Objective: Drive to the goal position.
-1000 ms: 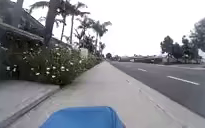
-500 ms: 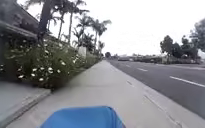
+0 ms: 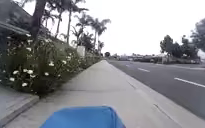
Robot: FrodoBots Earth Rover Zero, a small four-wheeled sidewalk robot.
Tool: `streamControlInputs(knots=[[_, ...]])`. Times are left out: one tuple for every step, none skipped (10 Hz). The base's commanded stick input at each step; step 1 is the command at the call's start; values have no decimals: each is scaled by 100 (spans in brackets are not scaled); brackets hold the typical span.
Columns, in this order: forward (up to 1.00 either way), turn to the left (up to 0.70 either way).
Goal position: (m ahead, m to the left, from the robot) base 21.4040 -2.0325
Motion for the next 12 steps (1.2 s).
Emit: streamControlInputs(knots=[[94,0],[100,0],[100,0],[100,0],[100,0],[100,0],[100,0],[100,0],[100,19],[100,27],[100,27],[100,27]])
